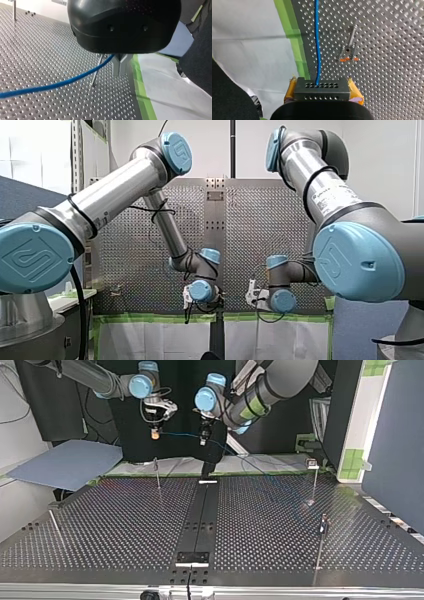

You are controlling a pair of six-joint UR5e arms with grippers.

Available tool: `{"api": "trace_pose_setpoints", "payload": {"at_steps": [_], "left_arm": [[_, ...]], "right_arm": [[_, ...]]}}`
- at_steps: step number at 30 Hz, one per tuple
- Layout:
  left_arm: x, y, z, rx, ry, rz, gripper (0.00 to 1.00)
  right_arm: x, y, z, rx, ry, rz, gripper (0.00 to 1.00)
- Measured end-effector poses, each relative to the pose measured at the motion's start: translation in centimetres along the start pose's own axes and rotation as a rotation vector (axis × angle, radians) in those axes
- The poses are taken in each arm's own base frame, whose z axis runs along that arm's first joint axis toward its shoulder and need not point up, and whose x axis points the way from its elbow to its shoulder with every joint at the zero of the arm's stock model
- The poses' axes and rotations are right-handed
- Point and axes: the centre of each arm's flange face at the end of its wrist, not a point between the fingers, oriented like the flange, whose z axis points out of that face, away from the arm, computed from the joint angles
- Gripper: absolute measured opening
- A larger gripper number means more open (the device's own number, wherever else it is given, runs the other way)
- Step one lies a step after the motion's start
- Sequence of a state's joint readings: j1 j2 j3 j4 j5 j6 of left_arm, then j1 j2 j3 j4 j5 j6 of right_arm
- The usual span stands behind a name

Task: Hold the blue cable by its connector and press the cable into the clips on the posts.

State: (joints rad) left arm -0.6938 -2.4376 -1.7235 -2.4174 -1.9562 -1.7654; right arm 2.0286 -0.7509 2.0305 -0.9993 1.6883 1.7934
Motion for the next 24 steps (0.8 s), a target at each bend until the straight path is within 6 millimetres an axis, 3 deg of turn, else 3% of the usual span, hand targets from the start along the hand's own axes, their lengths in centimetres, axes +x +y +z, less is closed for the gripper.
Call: {"api": "trace_pose_setpoints", "payload": {"at_steps": [6, 19, 24], "left_arm": [[0.0, -1.6, 0.6, 0.035, -0.007, -0.016, 0.00], [3.9, -5.5, 1.3, 0.055, 0.014, -0.020, 0.00], [3.5, -6.4, 2.5, 0.028, -0.032, -0.026, 0.00]], "right_arm": [[0.7, 0.8, 0.9, 0.020, 0.045, 0.034, 0.00], [2.3, 2.7, 2.7, 0.016, 0.129, 0.049, 0.00], [2.7, 4.0, 3.1, -0.007, 0.135, 0.056, 0.00]]}}
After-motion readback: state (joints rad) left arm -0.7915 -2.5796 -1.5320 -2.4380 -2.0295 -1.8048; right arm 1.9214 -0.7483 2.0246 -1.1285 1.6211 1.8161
